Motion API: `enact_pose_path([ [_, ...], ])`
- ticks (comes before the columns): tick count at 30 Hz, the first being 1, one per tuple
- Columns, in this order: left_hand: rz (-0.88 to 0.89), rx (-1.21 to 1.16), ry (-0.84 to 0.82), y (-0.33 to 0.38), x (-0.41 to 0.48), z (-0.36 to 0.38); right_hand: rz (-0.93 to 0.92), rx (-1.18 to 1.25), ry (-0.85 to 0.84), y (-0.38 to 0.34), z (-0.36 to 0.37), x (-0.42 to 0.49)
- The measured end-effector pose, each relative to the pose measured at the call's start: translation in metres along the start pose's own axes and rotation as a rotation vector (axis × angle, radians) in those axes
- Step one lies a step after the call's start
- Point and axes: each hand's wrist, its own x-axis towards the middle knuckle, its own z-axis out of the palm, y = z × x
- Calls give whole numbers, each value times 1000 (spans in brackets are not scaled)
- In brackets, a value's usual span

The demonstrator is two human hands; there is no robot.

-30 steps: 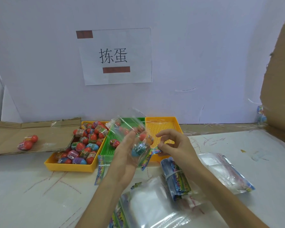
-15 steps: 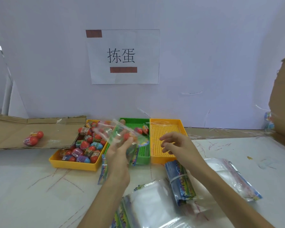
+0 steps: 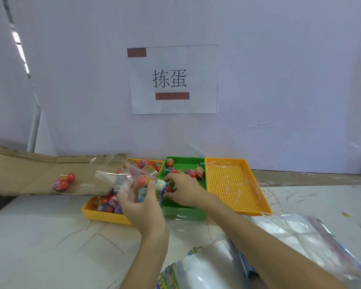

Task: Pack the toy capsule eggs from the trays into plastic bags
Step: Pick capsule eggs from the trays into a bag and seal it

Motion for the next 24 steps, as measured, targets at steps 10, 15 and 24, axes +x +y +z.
enact_pose_path([
  [10,-57,-17,-219,9,-11,6,25,421,286,30,-45,-44],
  [15,-229,89,-526,8,-31,8,-127,767,670,39,-72,-108],
  [24,-97,269,-959,4,-58,7,-216,687,957,29,-77,-141],
])
